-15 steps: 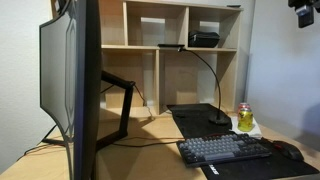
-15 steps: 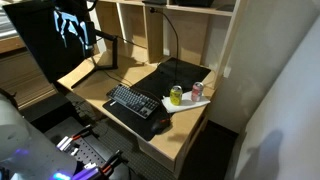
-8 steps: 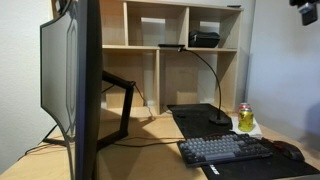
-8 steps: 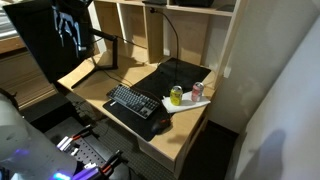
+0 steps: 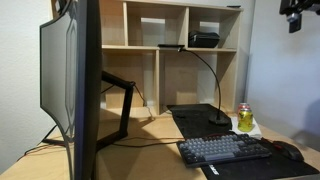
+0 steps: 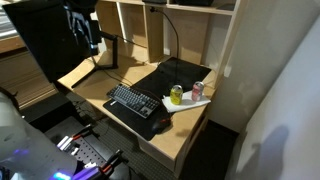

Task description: Move the mouse to the left

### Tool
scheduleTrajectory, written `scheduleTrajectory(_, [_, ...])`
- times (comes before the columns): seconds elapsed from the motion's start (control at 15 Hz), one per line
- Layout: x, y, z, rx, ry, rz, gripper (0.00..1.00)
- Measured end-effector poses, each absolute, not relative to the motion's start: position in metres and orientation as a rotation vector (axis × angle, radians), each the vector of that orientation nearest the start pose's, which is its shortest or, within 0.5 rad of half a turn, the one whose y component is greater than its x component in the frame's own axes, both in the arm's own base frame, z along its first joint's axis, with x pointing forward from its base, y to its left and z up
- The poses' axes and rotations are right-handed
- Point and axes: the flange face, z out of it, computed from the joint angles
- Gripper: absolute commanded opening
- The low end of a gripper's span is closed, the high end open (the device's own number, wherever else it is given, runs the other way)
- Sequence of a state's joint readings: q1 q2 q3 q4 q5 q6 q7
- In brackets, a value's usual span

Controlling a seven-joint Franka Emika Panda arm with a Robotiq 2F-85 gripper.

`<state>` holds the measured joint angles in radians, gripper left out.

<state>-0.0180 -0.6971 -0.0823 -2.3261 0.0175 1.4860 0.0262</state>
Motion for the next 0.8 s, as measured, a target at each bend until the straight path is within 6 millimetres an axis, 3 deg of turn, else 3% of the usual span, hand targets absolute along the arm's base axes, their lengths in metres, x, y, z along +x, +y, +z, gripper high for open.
scheduleTrajectory(0.27, [0.364,-0.101,0.503,-3.027,0.489,0.074,1.00])
scheduleTrajectory(0.4, [0.372,-0.136,0.461,-2.974,0.638,0.144,1.00])
scheduleTrajectory(0.53, [0.377,-0.156,0.429,-2.935,0.700,0.239,1.00])
scheduleTrajectory(0.8, [0.384,-0.159,0.423,-2.931,0.708,0.257,1.00])
